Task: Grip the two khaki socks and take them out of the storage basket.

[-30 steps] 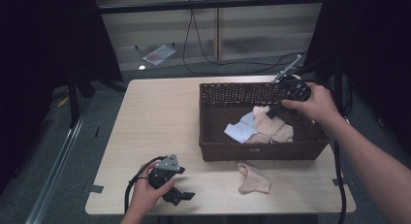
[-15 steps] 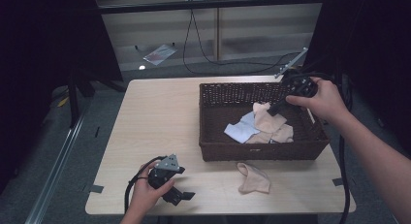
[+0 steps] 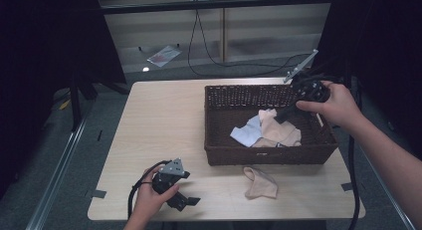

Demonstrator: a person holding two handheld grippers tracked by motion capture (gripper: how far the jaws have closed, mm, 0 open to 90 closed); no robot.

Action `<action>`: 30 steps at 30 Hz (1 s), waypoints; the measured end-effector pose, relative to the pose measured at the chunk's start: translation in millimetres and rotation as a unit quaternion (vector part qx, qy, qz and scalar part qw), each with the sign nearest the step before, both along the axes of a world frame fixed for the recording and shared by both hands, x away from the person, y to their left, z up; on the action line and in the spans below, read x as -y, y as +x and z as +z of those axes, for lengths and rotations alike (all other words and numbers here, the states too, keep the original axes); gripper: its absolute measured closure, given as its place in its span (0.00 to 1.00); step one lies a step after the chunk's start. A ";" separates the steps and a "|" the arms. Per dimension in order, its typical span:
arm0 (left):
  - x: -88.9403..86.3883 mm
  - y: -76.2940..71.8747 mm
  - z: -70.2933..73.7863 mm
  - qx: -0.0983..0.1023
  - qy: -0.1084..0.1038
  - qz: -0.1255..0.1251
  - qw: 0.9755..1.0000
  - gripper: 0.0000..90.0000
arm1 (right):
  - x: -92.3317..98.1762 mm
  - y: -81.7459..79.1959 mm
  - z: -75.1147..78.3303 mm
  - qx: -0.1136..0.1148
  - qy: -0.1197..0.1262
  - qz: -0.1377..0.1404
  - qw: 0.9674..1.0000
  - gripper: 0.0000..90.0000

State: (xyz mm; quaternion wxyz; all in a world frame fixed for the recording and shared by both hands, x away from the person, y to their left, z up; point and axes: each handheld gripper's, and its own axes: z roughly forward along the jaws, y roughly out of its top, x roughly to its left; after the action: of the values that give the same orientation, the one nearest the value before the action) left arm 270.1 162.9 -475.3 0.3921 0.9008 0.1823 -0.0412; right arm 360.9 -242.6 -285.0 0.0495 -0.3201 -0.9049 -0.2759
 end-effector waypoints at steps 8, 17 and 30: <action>-0.1 -0.1 0.6 0.000 0.003 -0.001 1.000 0.04 | -3.9 -10.1 -5.0 -0.010 0.008 0.021 1.000 0.95; 0.2 -0.1 0.2 0.000 0.001 -0.001 1.000 0.04 | -11.7 -21.6 -8.9 -0.017 0.011 0.046 0.999 0.95; 0.0 -0.3 0.4 -0.002 0.002 -0.001 1.000 0.04 | -30.5 -38.4 -24.5 -0.024 0.005 0.075 0.997 0.95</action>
State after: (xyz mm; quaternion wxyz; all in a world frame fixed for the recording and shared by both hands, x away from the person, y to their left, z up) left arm 269.8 163.0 -474.9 0.3902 0.9015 0.1822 -0.0427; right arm 322.5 -212.1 -309.5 0.0939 -0.2577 -0.9234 -0.2684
